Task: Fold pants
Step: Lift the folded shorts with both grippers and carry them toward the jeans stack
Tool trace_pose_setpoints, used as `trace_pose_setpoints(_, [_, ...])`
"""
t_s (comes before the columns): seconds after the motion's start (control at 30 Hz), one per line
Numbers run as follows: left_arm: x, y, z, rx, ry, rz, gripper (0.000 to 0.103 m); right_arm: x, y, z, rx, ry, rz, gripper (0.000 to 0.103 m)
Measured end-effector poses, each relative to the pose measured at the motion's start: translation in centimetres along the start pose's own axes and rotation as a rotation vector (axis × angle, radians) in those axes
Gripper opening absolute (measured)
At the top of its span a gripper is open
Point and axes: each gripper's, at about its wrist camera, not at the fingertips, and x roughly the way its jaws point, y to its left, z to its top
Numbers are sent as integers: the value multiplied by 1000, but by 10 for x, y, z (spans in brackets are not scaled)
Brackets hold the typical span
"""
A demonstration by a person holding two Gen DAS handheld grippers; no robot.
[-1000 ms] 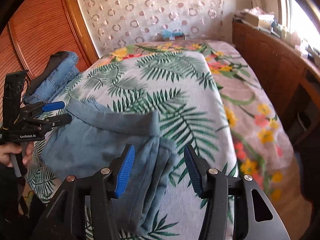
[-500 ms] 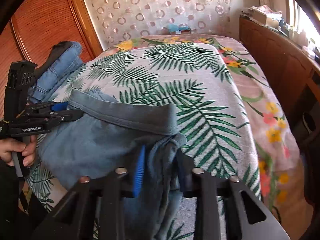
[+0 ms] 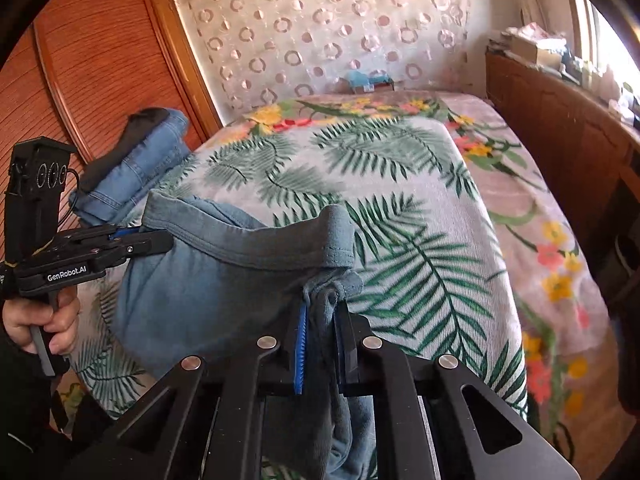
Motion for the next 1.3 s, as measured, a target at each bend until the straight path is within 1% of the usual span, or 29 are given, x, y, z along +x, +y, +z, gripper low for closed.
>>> trace_pose_setpoints(0.17, [-36, -5, 9, 31, -80, 59, 20, -15, 17, 11, -54, -50, 10, 11])
trace_pose_setpoints(0.4, [-84, -1, 24, 69, -167, 148, 20, -27, 42, 33, -118, -117, 36, 11])
trace_pose_setpoints(0.63, [-120, 13, 31, 70, -221, 207, 20, -30, 68, 48, -172, -164, 64, 11])
trace_pose_setpoints(0.9, [-137, 33, 28, 43, -247, 240, 20, -17, 82, 57, -226, -179, 88, 11])
trace_pose_setpoints(1.07, [-141, 51, 26, 28, -254, 265, 20, -3, 92, 69, -266, -182, 102, 11])
trace_pose_setpoints(1.3, [-145, 83, 29, -6, -272, 290, 20, 29, 106, 96, -302, -181, 128, 11])
